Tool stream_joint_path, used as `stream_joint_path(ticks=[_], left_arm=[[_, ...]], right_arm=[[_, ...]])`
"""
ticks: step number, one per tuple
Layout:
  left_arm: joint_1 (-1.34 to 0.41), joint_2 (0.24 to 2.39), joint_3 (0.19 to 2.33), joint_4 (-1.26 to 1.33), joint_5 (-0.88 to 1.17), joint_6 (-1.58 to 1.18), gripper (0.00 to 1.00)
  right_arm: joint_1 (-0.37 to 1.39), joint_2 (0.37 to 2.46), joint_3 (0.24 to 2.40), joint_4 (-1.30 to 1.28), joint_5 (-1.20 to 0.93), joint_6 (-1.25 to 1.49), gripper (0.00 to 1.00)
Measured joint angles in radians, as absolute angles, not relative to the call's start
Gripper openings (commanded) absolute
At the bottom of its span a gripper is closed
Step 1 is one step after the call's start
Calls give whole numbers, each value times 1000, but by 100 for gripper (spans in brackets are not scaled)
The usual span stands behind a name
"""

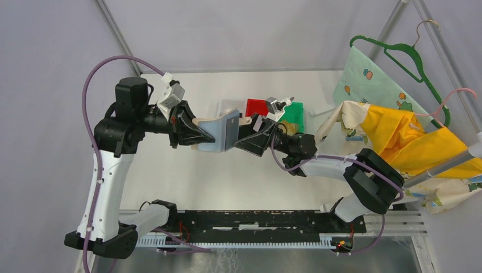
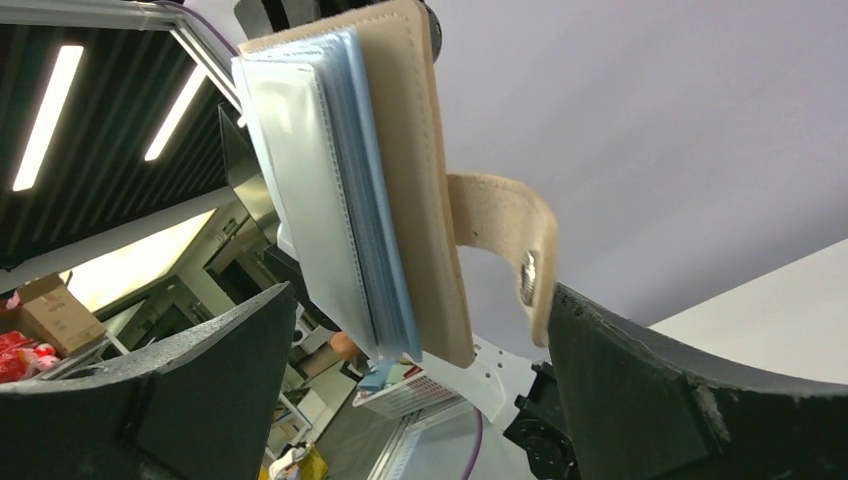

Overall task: Take the credit cards out of the card holder
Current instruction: Remove the credit card from the card holder.

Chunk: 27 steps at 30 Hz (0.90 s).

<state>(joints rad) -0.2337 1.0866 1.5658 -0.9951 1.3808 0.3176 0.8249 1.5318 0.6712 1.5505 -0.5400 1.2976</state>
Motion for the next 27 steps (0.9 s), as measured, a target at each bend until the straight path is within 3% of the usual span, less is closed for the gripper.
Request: stream_joint_path(ticks=[3, 10, 18, 27], left_arm=[[-234, 1082, 1564, -992, 1372, 311, 3], [-234, 1082, 1536, -983, 1312, 289, 2], [-238, 1108, 1522, -968, 1240, 266, 2], [-238, 1106, 1519, -966, 1235, 258, 2]], right_arm=[[825, 1520, 676, 1551, -541, 1304, 98], [825, 1392, 655, 1552, -566, 1216, 85], [831, 1246, 598, 1507, -591, 1066, 81], [834, 1218, 619, 1278, -580, 892, 63]])
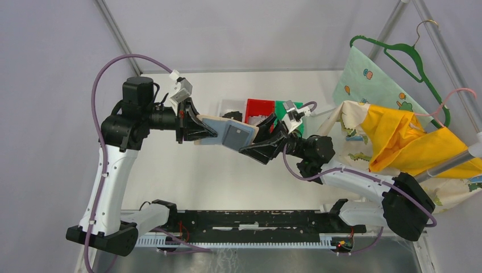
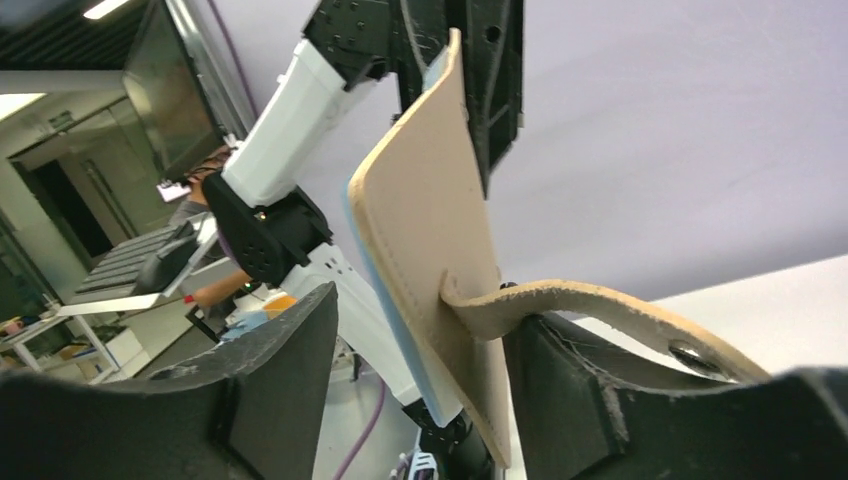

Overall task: Take the credit cards out of the card holder
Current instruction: Remove the credit card from the card holder.

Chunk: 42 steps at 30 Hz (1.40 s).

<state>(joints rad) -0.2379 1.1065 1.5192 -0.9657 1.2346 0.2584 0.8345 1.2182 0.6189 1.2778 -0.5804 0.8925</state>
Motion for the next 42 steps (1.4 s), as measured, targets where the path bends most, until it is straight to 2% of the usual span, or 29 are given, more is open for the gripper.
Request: stream_joint_path(ticks=[7, 19, 34, 42], left_arm=[[-238, 1094, 1517, -963, 1240, 258, 2], [-238, 1096, 1517, -960, 1230, 257, 2], [-238, 1102, 1517, -939, 1231, 224, 3], [-238, 1102, 1517, -938, 1231, 223, 3]], right_arm=[[836, 1195, 654, 1120, -560, 802, 61], [837, 1118, 644, 1074, -587, 760, 61], [838, 1082, 637, 944, -569, 664, 39], [838, 1055, 638, 899, -566, 621, 41]])
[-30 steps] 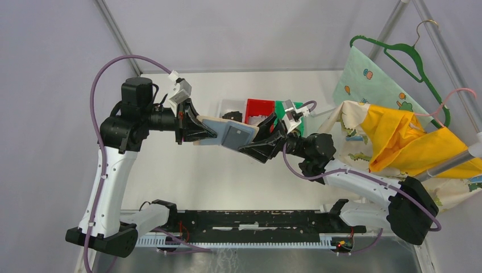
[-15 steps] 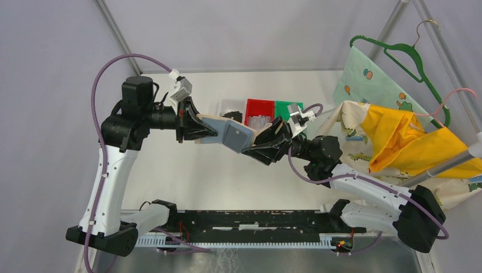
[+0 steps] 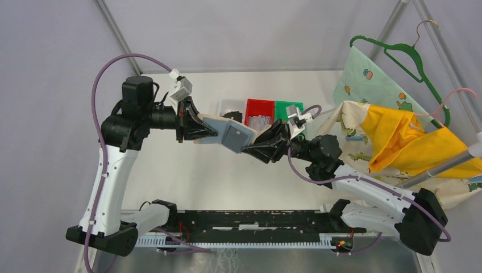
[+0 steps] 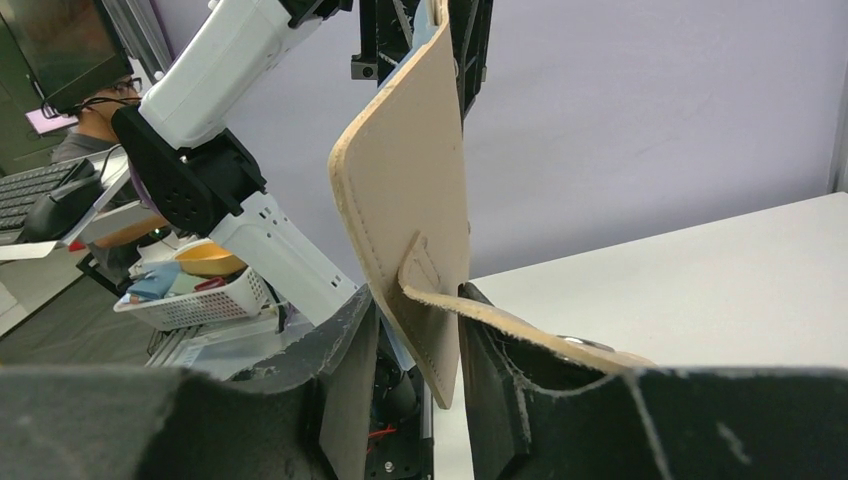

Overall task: Take the credit cards out of the card holder
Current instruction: Remove the credit card from the card holder.

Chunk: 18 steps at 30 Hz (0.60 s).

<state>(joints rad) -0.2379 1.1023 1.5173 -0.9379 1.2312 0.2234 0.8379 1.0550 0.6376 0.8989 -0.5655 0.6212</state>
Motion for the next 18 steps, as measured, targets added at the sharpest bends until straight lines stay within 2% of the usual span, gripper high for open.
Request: stream_joint_path(ticks=[18], left_arm=[[-238, 1105, 1517, -933, 1231, 220, 3]], right_arm=[[865, 1035, 670, 799, -582, 530, 40]])
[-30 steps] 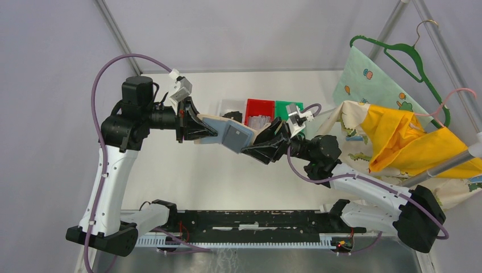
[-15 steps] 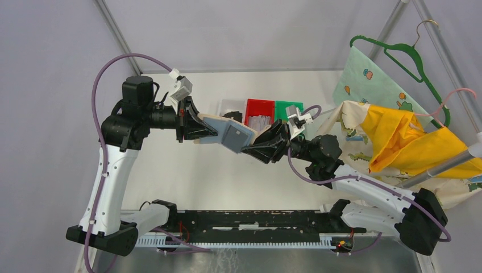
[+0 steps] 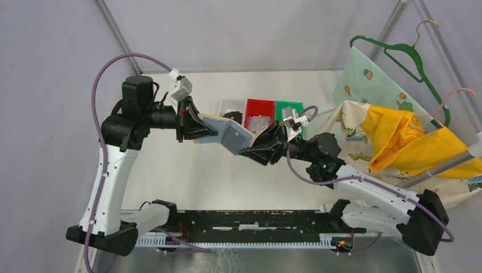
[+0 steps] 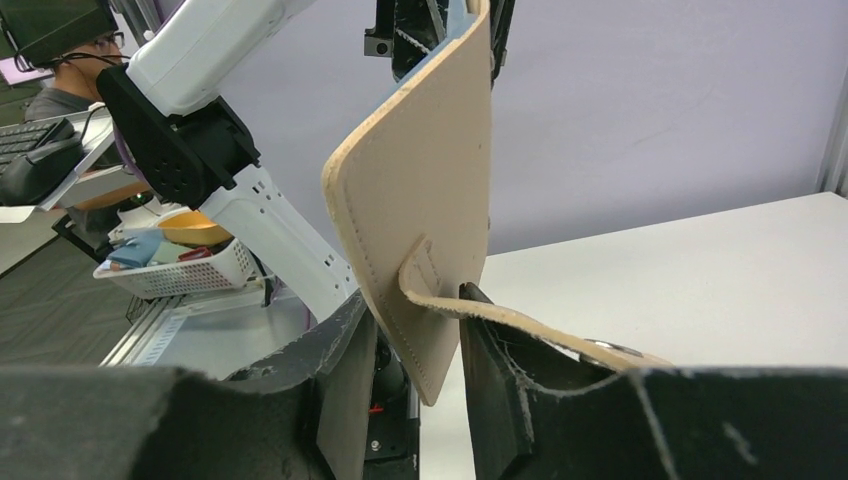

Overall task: Take the credit cards out of the card holder
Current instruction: Remove the credit card from the card holder.

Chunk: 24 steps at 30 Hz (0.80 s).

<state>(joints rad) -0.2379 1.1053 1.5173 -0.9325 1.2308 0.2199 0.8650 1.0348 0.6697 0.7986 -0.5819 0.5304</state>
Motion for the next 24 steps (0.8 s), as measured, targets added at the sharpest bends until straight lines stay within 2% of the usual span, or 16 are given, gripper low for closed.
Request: stream_joint_path(ticks=[5, 14, 24], left_arm=[[-238, 1105, 1517, -932, 1231, 220, 3], [-237, 1105, 1517, -932, 1231, 216, 3], [-237, 1101, 1517, -932, 1232, 214, 3]], right_arm=[[891, 1035, 715, 718, -566, 476, 31], [916, 1030, 741, 653, -539, 393, 31], [936, 1031, 772, 591, -561, 335, 41]])
